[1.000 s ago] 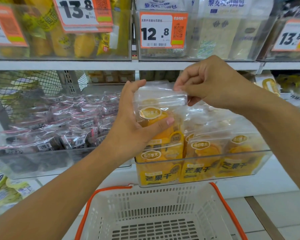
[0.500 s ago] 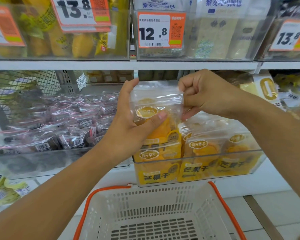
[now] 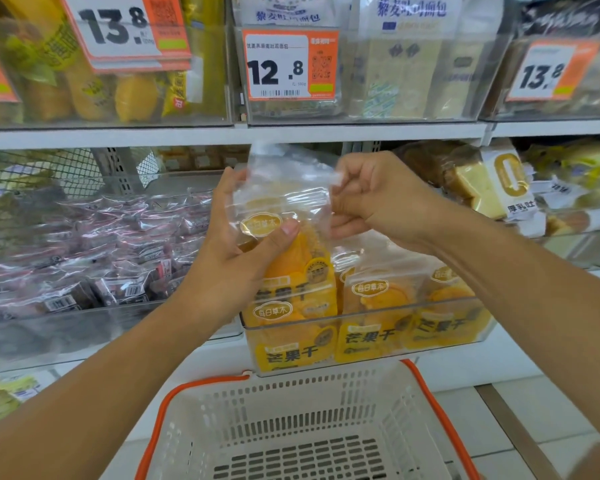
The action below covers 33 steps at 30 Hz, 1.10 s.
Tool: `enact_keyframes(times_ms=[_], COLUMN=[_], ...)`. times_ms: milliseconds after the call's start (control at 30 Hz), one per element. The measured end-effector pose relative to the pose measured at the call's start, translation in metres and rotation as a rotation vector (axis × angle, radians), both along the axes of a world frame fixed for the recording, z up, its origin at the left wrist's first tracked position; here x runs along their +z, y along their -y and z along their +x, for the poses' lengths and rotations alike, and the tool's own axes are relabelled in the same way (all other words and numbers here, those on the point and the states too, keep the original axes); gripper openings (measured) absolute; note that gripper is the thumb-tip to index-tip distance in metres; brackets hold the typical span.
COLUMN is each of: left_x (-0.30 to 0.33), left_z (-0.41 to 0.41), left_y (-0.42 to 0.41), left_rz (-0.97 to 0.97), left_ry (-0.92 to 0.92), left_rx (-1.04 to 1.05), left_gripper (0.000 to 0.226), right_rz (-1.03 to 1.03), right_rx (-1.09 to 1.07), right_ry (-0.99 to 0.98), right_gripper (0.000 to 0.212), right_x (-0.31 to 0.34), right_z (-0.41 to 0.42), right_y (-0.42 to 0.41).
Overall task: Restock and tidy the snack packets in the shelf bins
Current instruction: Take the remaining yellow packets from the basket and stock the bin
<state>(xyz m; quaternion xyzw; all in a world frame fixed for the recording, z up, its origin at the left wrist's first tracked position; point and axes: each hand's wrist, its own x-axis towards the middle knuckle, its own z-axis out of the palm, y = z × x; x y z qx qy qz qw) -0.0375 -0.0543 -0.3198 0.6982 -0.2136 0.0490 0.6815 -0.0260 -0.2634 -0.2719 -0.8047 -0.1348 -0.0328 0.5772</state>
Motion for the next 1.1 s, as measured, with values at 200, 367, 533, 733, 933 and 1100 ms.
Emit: enact_keyframes(times_ms=[200,367,533,733,933,1100], left_x=[0.000,0.003,0.005,0.000,-0.004,-0.052], left_z=[-0.004,-0.005,-0.011,-0.018,-0.063,-0.081], left_y=[0.003,0.000,-0.004,-0.015,-0.037,-0.018], left_rz=[-0.039,-0.038,0.052,0.197,0.690,1.283], left_ry=[0.025,0.030,0.129,0.245,1.228,0.862], left_rx=[0.022,0.029,0.065,0.164,0.359,0.270], left_gripper=[0.082,0.088,0.096,0.112,0.026,0.022], right_rz=[-0.302,-0.123,-0.401,-0.851,-1.160,-1.293], right_rx=[0.100,-0.040,-0.205,-0.022,-0.182,-0.144], right_ry=[-0.021,0.013,0.594,0.586,0.740,0.269], right_gripper=[0.013,0.026,0.046,0.071,0.034,0.030], right_x=[0.003,0.018,0.007,-0.009,-0.009,-0.035], right_z=[0.003,-0.014,-0.056,-0.069,-0.113,-0.118], right_y=[-0.008,0.009,-0.007,-0.020,0.009,0.011])
